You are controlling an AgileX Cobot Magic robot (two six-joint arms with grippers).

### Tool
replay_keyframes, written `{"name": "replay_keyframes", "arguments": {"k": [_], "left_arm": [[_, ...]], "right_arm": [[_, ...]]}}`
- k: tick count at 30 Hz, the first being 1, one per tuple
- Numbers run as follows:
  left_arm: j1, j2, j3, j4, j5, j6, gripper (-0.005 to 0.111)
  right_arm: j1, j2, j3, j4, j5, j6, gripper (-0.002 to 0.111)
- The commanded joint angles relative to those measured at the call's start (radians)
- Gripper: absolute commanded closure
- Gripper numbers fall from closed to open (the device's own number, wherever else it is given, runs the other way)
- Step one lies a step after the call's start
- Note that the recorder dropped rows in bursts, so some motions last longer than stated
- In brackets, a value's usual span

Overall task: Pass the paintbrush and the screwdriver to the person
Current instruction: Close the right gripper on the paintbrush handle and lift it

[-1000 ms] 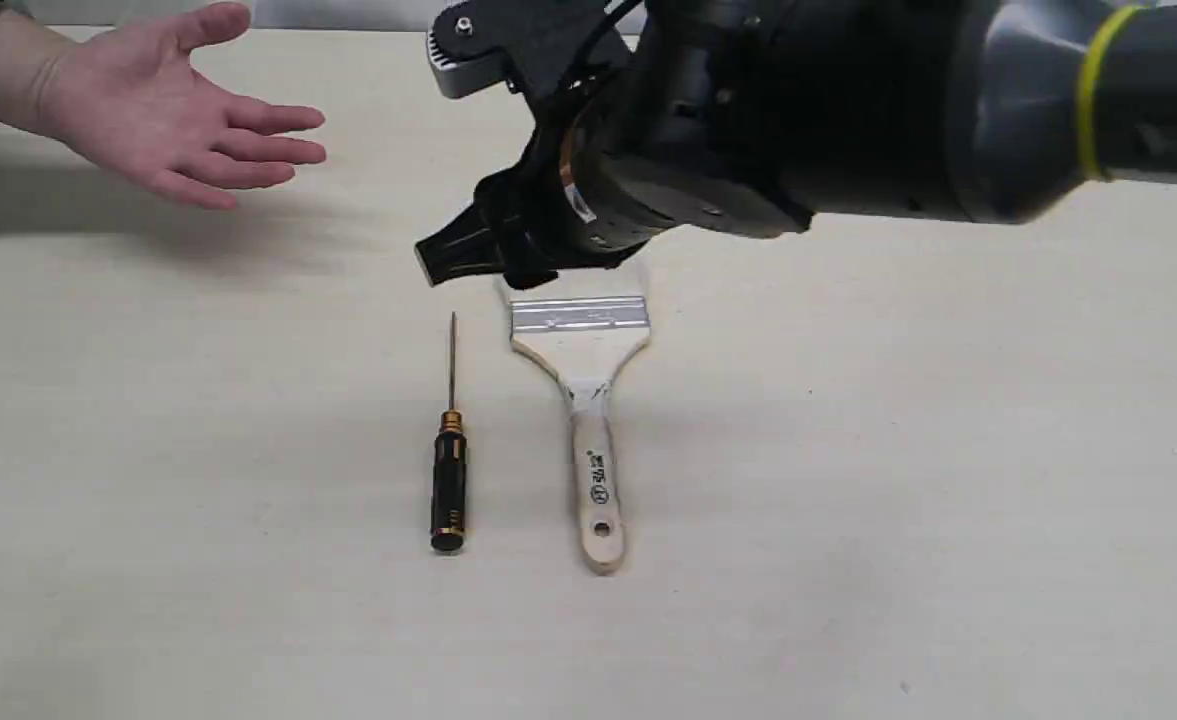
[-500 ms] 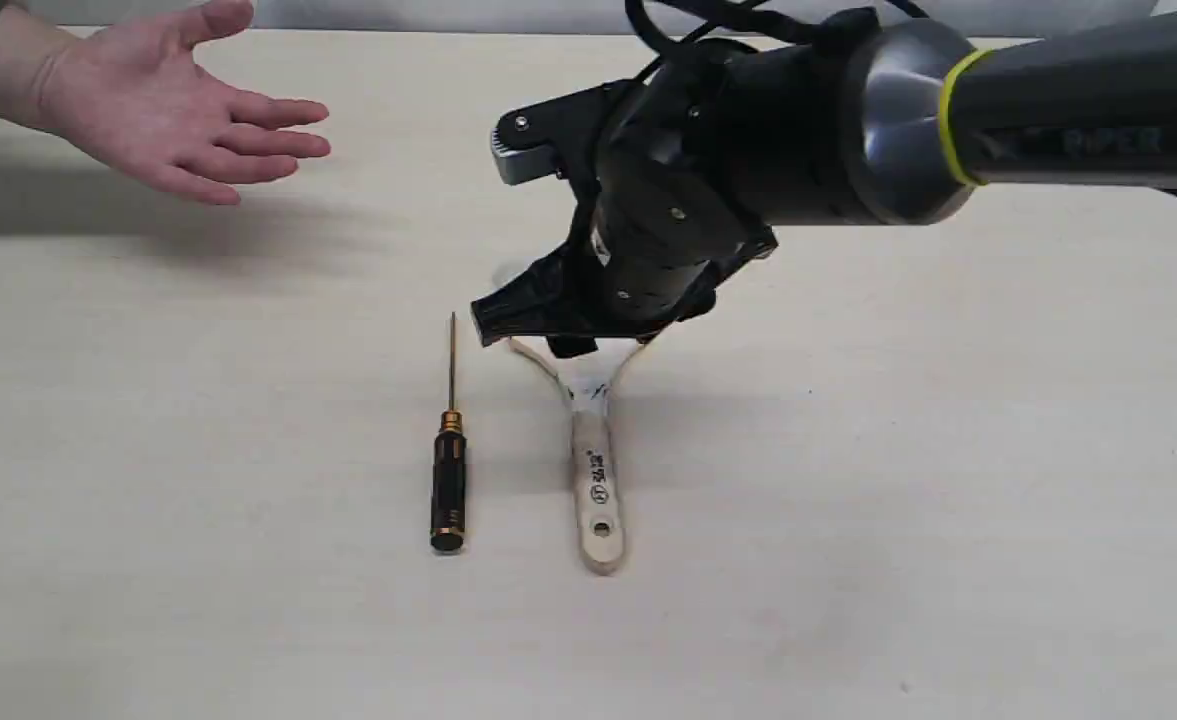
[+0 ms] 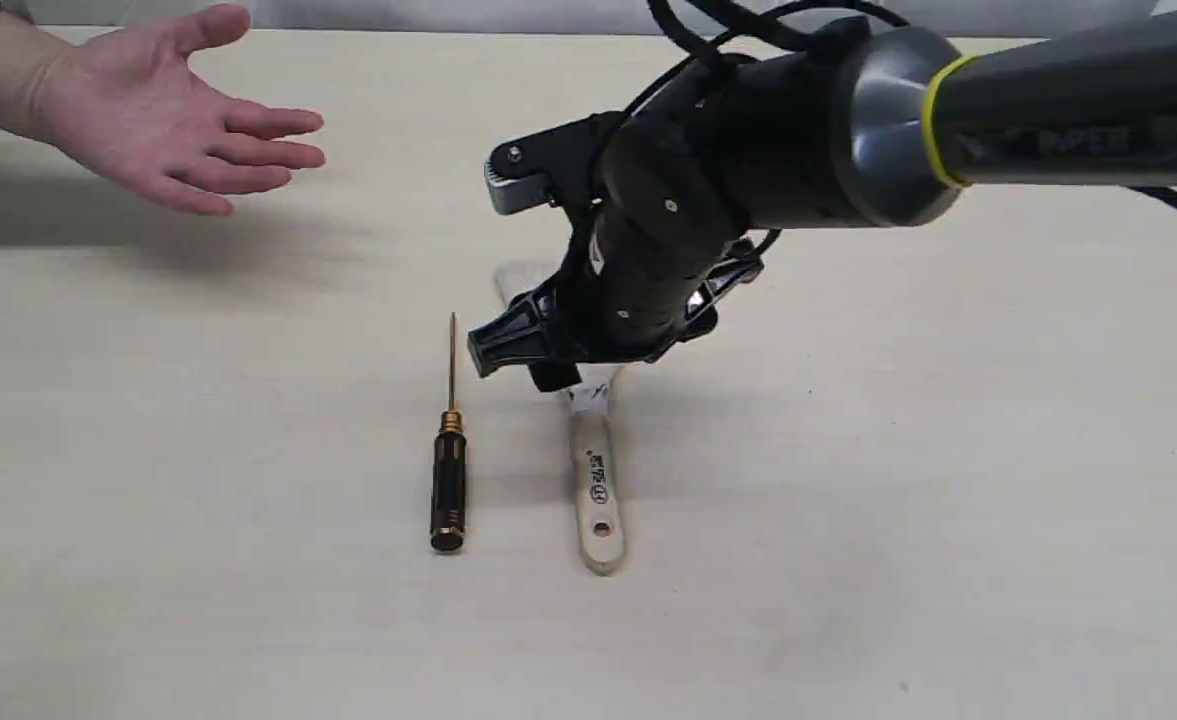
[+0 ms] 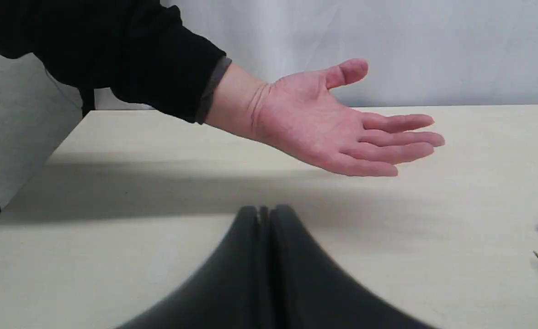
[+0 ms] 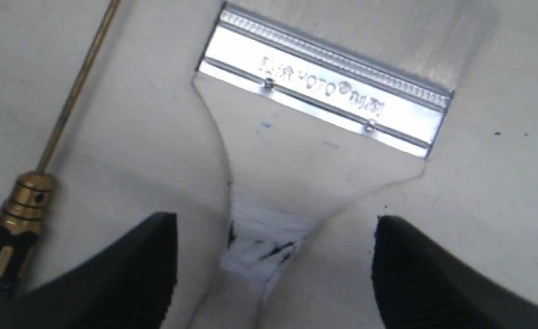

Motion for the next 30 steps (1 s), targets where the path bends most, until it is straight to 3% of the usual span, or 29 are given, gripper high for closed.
{"name": "replay_keyframes", "arguments": {"k": [1,13,27,30], "left_arm": [[-0.008,-0.002,0.002,-0.001,-0.006,-0.002,0.107],[-0.008,-0.002,0.002,-0.001,-0.006,-0.002,0.107],[-0.008,-0.002,0.002,-0.004,-0.006,-0.002,0.107],[-0.008,-0.002,0.002,-0.004,-0.006,-0.002,0.107]], "right_arm": [[-0.005,0.044,-0.003,0.007,-0.008,-0.006,0.044],[-0.005,0.131,-0.003,0.007,-0.107,0.001,0.047],[-0.005,0.154,-0.003,-0.026,-0.110,0.006,0.104],[-0.005,0.150,-0.003,-0.053,-0.110,-0.002,0.104]]}}
